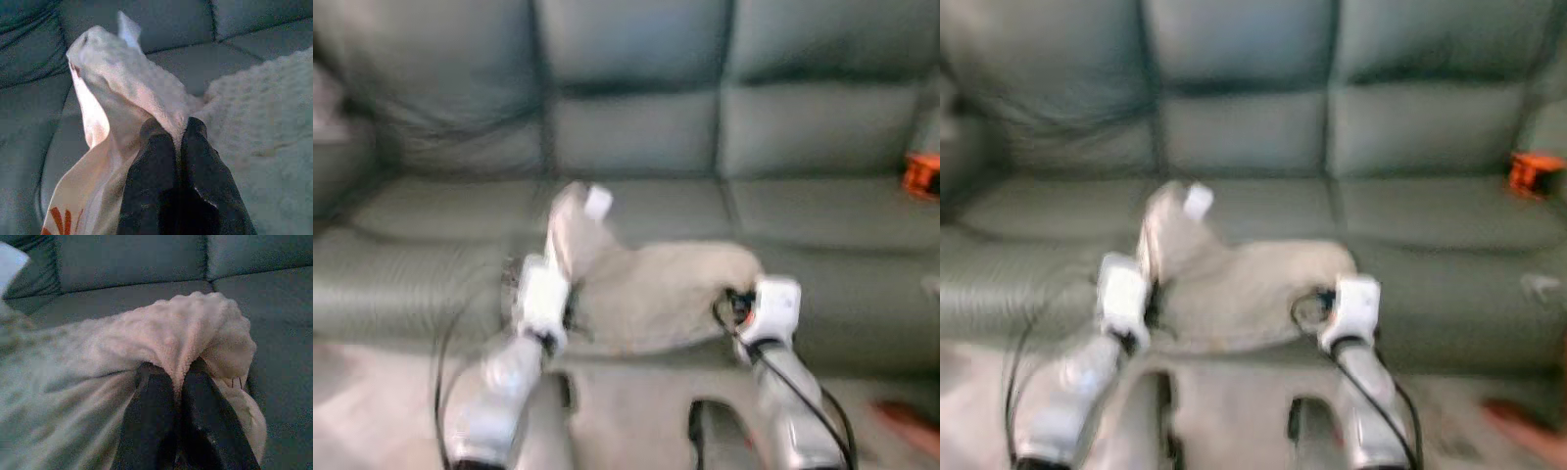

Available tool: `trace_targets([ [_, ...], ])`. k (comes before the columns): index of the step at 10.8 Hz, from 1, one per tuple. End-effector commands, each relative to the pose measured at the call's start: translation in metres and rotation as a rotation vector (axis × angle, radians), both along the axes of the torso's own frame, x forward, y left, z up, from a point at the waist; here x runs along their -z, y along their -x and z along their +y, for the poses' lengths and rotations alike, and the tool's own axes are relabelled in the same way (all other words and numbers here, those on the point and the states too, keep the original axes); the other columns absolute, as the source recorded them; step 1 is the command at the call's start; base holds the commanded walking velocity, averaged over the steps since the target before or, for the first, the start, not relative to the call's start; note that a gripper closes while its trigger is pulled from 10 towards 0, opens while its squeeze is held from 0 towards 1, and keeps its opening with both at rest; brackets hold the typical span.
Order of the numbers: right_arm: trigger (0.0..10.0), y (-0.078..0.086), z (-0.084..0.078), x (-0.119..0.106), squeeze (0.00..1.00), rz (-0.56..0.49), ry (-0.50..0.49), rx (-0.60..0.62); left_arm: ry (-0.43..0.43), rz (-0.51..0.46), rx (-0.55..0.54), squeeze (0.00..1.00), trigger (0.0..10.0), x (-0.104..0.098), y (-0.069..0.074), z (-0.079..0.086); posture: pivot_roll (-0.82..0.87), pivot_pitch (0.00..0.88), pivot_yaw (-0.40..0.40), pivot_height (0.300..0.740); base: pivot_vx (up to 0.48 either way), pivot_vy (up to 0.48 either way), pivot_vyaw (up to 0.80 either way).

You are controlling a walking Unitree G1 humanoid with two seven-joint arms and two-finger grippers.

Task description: Move the pillow to the sofa

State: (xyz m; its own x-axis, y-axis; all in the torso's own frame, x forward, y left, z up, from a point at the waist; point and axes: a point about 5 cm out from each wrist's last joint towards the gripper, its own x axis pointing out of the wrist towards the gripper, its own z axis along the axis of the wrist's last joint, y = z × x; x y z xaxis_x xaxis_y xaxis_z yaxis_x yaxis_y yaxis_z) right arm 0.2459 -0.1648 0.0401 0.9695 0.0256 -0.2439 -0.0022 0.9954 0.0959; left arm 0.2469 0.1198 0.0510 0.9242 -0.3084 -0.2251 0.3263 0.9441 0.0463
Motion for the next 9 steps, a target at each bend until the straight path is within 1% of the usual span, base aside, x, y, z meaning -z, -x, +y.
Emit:
trace_targets([
  [1, 10.0, -0.0051, 0.0044, -0.0094, 0.0, -0.05, -0.015, -0.011, -0.007, -0.074, -0.003, 0.0, 10.0, -0.0163, -0.0107, 0.003, -0.03, 0.0, 0.036, 0.617, 0.0, 0.0, 0.0],
  [5, 10.0, -0.0053, 0.0043, -0.0104, 0.0, -0.064, -0.018, -0.017, 0.023, -0.101, 0.001, 0.0, 10.0, -0.0209, -0.0117, -0.0015, -0.03, 0.0, 0.036, 0.617, 0.0, 0.0, 0.0],
  [6, 10.0, -0.0052, 0.0042, -0.0112, 0.0, -0.069, -0.012, -0.023, 0.027, -0.104, -0.001, 0.0, 10.0, -0.0214, -0.0119, -0.0021, -0.03, 0.0, 0.034, 0.617, 0.247, 0.0, 0.0],
  [7, 10.0, -0.0054, 0.0036, -0.0119, 0.0, -0.071, 0.03, -0.037, 0.029, -0.107, -0.005, 0.0, 10.0, -0.0219, -0.0125, -0.0021, -0.03, 0.0, 0.033, 0.617, 0.277, 0.0, 0.0],
  [9, 10.0, -0.0076, 0.0034, -0.0142, 0.0, -0.086, 0.04, -0.059, 0.036, -0.106, -0.011, 0.0, 10.0, -0.022, -0.0139, -0.0026, -0.03, 0.0, 0.032, 0.617, 0.285, 0.0, 0.0],
])
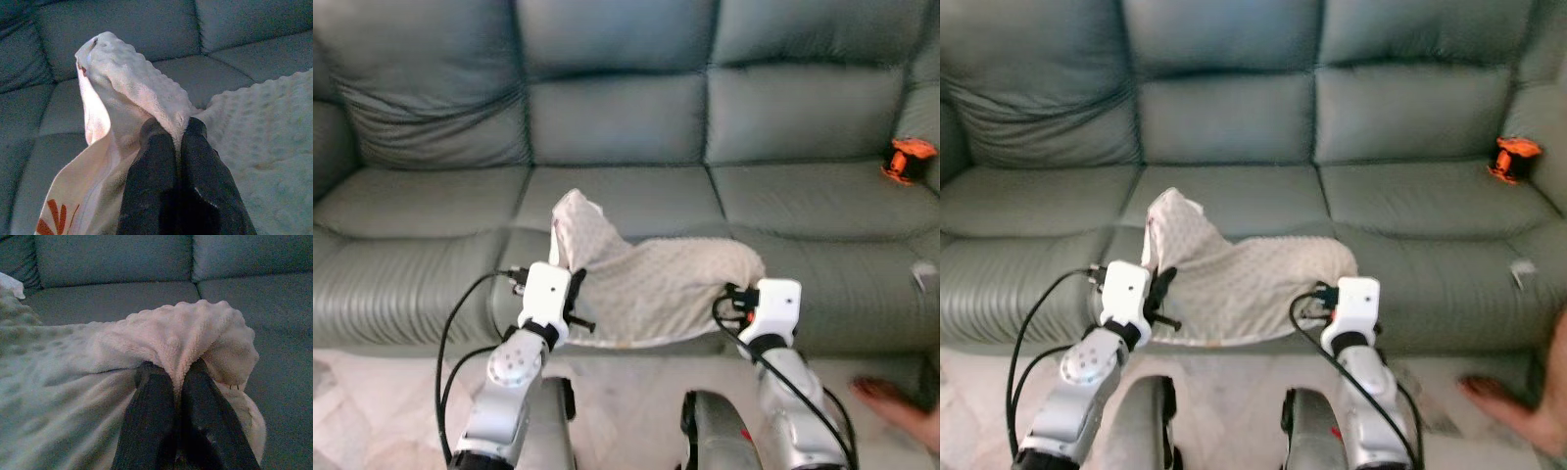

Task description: Move the pillow to the sofa

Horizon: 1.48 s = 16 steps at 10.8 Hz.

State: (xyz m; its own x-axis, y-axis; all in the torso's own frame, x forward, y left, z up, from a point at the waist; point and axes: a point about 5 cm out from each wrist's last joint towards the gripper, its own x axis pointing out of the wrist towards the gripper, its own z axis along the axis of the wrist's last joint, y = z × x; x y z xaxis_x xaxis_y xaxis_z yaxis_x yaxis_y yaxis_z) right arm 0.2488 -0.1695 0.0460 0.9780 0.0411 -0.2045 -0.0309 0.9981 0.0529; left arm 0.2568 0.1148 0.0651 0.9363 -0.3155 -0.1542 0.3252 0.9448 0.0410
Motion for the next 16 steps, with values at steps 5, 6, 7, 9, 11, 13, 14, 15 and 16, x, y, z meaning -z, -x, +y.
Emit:
trace_targets([
  [5, 10.0, -0.006, 0.0068, -0.0085, 0.0, -0.042, 0.001, -0.038, 0.015, -0.036, -0.008, 0.0, 10.0, -0.0081, -0.0049, -0.0007, -0.04, 0.0, 0.034, 0.617, 0.301, 0.0, 0.0],
  [6, 10.0, -0.0058, 0.0075, -0.0082, 0.0, -0.04, 0.0, -0.04, 0.014, -0.035, -0.007, 0.0, 10.0, -0.0079, -0.0049, -0.0009, -0.04, 0.0, 0.034, 0.617, 0.304, 0.0, 0.0],
  [7, 10.0, -0.0057, 0.008, -0.008, 0.0, -0.039, -0.002, -0.043, 0.013, -0.032, -0.008, 0.0, 10.0, -0.0071, -0.0048, -0.0011, -0.04, 0.0, 0.033, 0.617, 0.304, 0.0, 0.0],
  [9, 10.0, -0.0052, 0.0106, -0.0075, 0.0, -0.036, 0.008, -0.069, 0.009, -0.029, -0.011, 0.0, 10.0, -0.0061, -0.005, -0.0006, -0.04, 0.0, 0.034, 0.617, 0.296, 0.0, 0.0],
  [11, 10.0, -0.0045, 0.0119, -0.008, 0.0, -0.044, 0.005, -0.075, 0.005, -0.028, -0.01, 0.0, 10.0, -0.006, -0.0052, -0.0008, -0.04, 0.0, 0.034, 0.617, 0.279, 0.0, 0.37],
  [13, 10.0, -0.0042, 0.0123, -0.0074, 0.0, -0.041, -0.004, -0.074, 0.003, -0.029, -0.013, 0.0, 10.0, -0.0059, -0.0058, -0.0001, -0.03, 0.0, 0.033, 0.617, 0.279, 0.0, 0.0],
  [14, 10.0, -0.0039, 0.0129, -0.0076, 0.0, -0.042, -0.007, -0.084, 0.0, -0.028, -0.015, 0.0, 10.0, -0.0058, -0.0057, 0.0, -0.03, 0.0, 0.033, 0.617, 0.277, 0.0, 0.0],
  [15, 10.0, -0.0041, 0.0136, -0.0077, 0.0, -0.043, -0.007, -0.087, -0.001, -0.027, -0.018, 0.0, 10.0, -0.0055, -0.0059, 0.0006, -0.03, 0.0, 0.031, 0.617, 0.247, 0.0, 0.51],
  [16, 10.0, -0.0042, 0.0141, -0.0079, 0.0, -0.046, -0.01, -0.084, -0.004, -0.03, -0.017, 0.0, 10.0, -0.0058, -0.006, 0.001, -0.03, 0.0, 0.03, 0.617, 0.0, 0.0, 0.58],
])
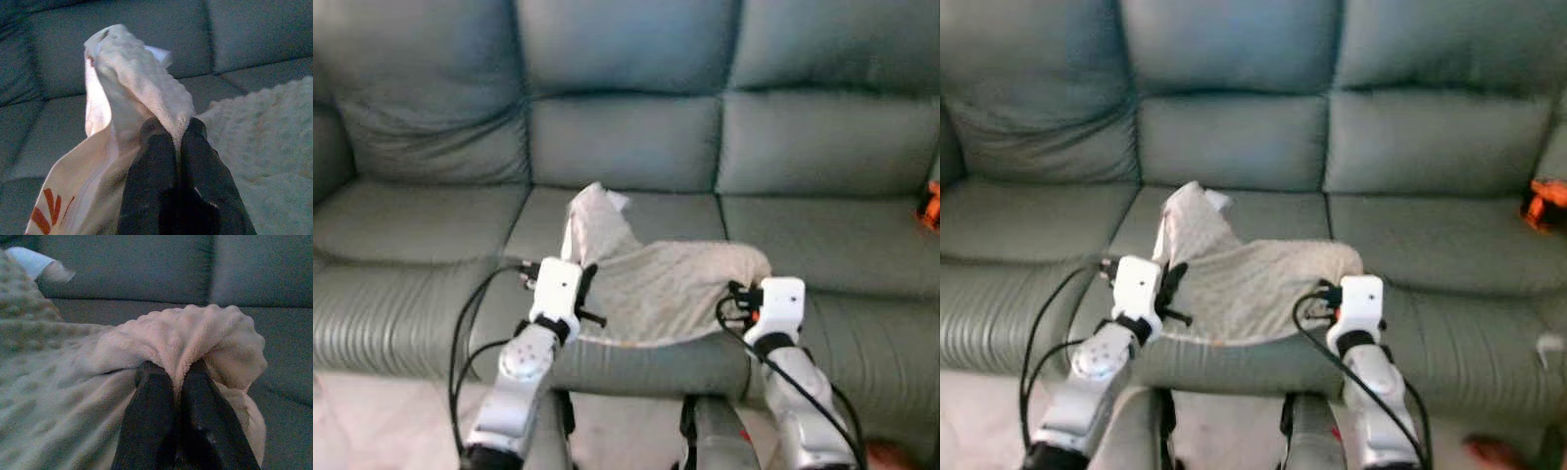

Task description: Move the pillow to the sofa

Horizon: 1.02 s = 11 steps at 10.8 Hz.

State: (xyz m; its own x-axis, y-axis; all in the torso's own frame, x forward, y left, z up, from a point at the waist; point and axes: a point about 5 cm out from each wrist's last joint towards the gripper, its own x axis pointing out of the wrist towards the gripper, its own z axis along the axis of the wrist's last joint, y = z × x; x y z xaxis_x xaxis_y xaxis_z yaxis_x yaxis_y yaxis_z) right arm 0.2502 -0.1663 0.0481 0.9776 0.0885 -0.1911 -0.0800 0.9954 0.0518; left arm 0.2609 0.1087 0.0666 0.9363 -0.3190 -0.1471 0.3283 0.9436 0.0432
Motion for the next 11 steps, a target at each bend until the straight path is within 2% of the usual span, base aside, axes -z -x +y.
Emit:
trace_targets([
  [1, 10.0, -0.003, 0.011, -0.005, 0.0, -0.03, -0.017, -0.031, -0.021, -0.016, -0.028, 0.0, 10.0, -0.003, -0.002, 0.009, -0.03, 0.0, 0.031, 0.617, 0.0, 0.0, 0.0],
  [5, 10.0, 0.006, 0.018, -0.004, 0.0, -0.012, -0.062, -0.061, -0.052, -0.016, -0.096, 0.0, 10.0, -0.003, -0.01, 0.025, -0.02, 0.0, 0.035, 0.617, 0.0, 0.0, 0.0],
  [7, 10.0, 0.007, 0.022, -0.007, 0.0, 0.0, -0.079, -0.079, -0.088, -0.014, -0.111, 0.0, 10.0, 0.0, -0.016, 0.031, -0.03, 0.047, 0.041, 0.617, 0.0, 0.0, 0.0],
  [8, 10.0, 0.004, 0.025, -0.012, 0.0, 0.005, -0.065, -0.104, -0.109, -0.019, -0.138, 0.0, 10.0, 0.001, -0.022, 0.037, -0.03, 0.087, 0.044, 0.617, 0.0, 0.0, 0.0],
  [10, 10.0, -0.013, 0.023, -0.019, 0.0, 0.001, -0.057, -0.101, -0.184, 0.001, -0.213, 0.0, 10.0, 0.005, -0.041, 0.046, -0.03, 0.162, 0.04, 0.617, 0.0, 0.0, 0.0],
  [11, 10.0, -0.035, 0.019, -0.021, 0.0, 0.011, -0.012, -0.091, -0.186, 0.024, -0.289, 0.0, 10.0, 0.005, -0.058, 0.052, -0.04, 0.214, 0.022, 0.617, 0.0, 0.0, 0.0],
])
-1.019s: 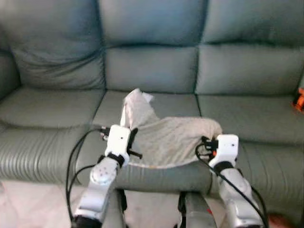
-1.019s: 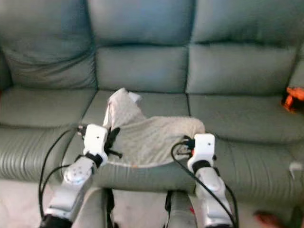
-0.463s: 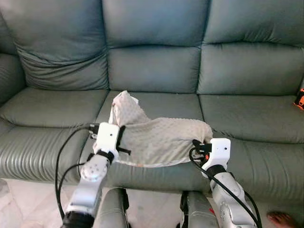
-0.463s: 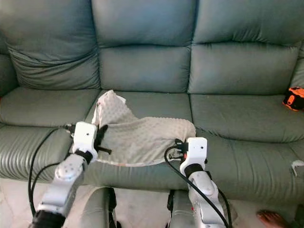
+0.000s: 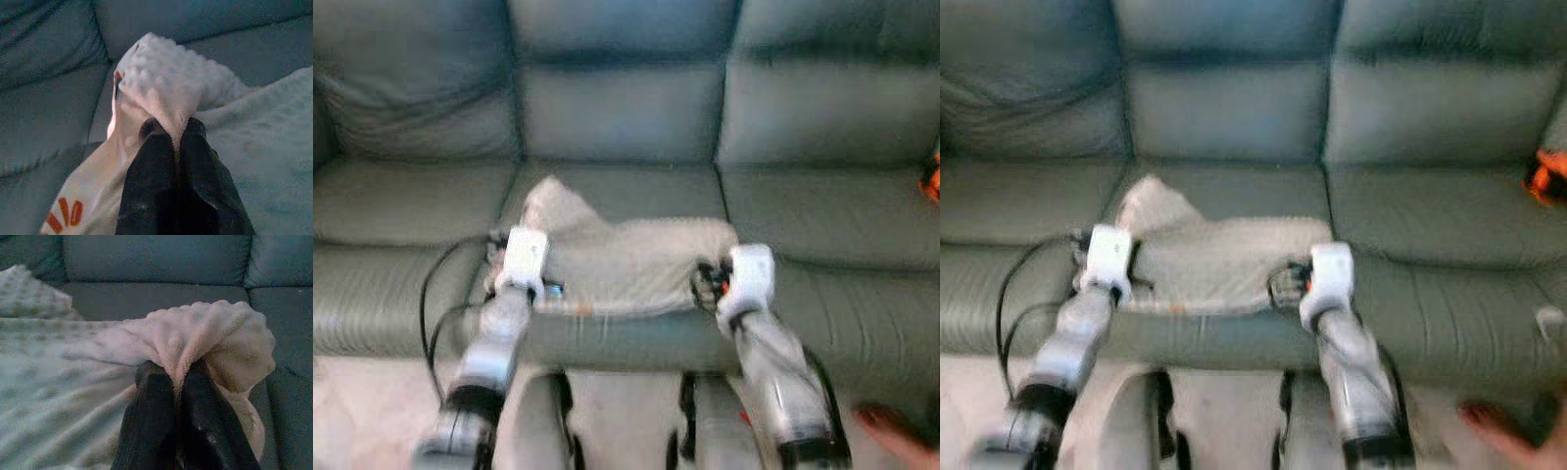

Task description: Move the pillow to the sofa

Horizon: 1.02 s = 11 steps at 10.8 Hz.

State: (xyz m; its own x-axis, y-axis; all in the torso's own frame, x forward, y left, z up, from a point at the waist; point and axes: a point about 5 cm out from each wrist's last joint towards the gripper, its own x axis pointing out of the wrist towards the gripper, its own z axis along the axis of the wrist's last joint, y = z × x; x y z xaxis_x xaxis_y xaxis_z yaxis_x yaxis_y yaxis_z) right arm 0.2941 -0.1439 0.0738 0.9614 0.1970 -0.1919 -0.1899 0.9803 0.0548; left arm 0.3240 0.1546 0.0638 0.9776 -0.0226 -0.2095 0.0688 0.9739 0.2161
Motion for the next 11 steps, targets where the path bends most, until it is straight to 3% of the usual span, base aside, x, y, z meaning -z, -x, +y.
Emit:
trace_targets([
  [1, 10.0, -0.007, -0.005, 0.0, 0.0, 0.006, 0.014, 0.028, 0.003, -0.005, -0.054, 0.0, 10.0, -0.001, -0.005, 0.007, -0.04, 0.238, 0.01, 0.617, 0.0, 0.0, 0.0],
  [2, 10.0, -0.025, -0.002, -0.006, 0.0, 0.003, 0.019, 0.017, 0.005, -0.008, -0.085, 0.0, 10.0, -0.005, -0.015, 0.009, -0.04, 0.258, -0.006, 0.617, 0.0, 0.0, 0.0],
  [4, 10.0, -0.041, 0.014, -0.011, 0.0, -0.008, -0.014, -0.017, -0.046, -0.031, -0.172, 0.0, 10.0, -0.018, -0.03, 0.028, -0.06, 0.279, -0.013, 0.617, 0.0, 0.0, 0.0],
  [7, 10.0, -0.03, 0.048, 0.002, 0.0, 0.038, -0.077, -0.06, -0.151, -0.063, -0.166, 0.0, 10.0, -0.039, -0.045, 0.044, -0.07, 0.284, -0.017, 0.617, 0.0, 0.0, 0.0],
  [10, 10.0, -0.014, 0.055, 0.02, 0.0, 0.094, -0.025, -0.055, -0.236, -0.018, -0.083, 0.0, 10.0, -0.03, -0.042, 0.039, -0.08, 0.277, -0.026, 0.617, 0.0, 0.0, 0.0],
  [11, 10.0, -0.011, 0.051, 0.025, 1.0, 0.106, -0.008, -0.037, -0.225, 0.007, -0.084, 1.0, 10.0, -0.022, -0.038, 0.039, -0.08, 0.274, -0.028, 0.617, 0.0, 0.0, 0.0],
])
